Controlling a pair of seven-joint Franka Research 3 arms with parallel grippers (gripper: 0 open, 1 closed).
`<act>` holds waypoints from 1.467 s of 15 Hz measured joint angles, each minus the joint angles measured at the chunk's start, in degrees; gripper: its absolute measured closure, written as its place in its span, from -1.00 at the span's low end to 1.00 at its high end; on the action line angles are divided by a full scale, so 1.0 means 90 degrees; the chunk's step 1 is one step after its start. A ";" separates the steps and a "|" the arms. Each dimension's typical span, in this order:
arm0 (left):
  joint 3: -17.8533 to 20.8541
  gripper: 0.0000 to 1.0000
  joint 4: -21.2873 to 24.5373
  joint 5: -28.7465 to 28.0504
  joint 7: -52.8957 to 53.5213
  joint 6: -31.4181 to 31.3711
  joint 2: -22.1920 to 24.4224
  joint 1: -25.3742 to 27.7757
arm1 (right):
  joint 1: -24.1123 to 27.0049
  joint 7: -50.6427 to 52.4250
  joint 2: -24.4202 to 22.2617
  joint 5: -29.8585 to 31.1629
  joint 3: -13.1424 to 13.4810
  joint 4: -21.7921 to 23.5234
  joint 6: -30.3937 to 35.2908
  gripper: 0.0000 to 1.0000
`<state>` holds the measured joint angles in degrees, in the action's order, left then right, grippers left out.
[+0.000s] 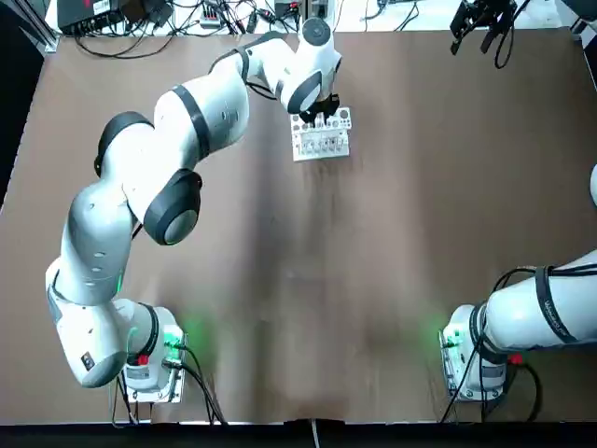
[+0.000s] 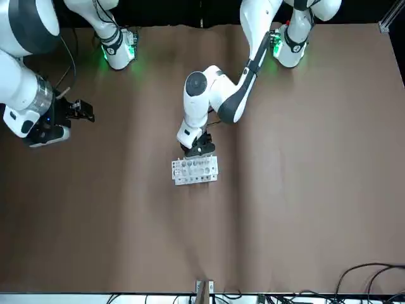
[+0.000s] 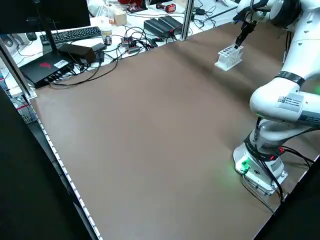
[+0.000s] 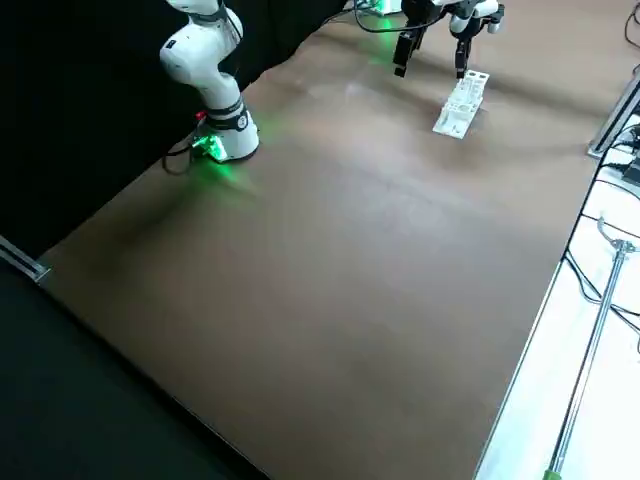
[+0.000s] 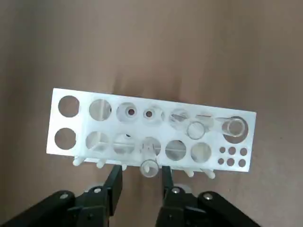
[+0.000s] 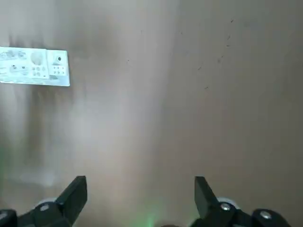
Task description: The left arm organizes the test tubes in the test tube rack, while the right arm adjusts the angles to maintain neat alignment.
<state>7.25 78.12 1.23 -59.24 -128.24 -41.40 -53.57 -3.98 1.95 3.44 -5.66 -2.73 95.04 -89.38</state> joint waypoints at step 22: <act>0.0046 0.43 -0.0007 0.0000 -0.0003 -0.0120 0.0000 0.0006 | 0.0243 0.0001 -0.0399 0.0451 0.0039 -0.0086 0.0191 -1.00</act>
<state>7.66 78.06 1.23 -59.27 -129.32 -41.40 -53.52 -1.79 1.96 -0.15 -1.60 -2.38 94.26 -87.66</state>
